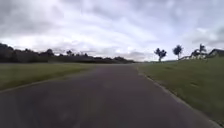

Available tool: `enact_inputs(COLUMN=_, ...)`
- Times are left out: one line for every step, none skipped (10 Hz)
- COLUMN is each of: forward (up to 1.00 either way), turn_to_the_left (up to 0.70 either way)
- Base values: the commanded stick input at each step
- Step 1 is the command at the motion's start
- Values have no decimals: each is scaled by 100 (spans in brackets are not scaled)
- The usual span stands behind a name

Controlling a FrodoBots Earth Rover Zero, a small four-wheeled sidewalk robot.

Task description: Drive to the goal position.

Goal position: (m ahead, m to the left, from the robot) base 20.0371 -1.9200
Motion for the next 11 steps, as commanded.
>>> enact_inputs(forward=70, turn_to_the_left=0)
enact_inputs(forward=70, turn_to_the_left=0)
enact_inputs(forward=70, turn_to_the_left=0)
enact_inputs(forward=70, turn_to_the_left=0)
enact_inputs(forward=70, turn_to_the_left=0)
enact_inputs(forward=70, turn_to_the_left=0)
enact_inputs(forward=70, turn_to_the_left=0)
enact_inputs(forward=70, turn_to_the_left=0)
enact_inputs(forward=70, turn_to_the_left=0)
enact_inputs(forward=70, turn_to_the_left=0)
enact_inputs(forward=70, turn_to_the_left=0)
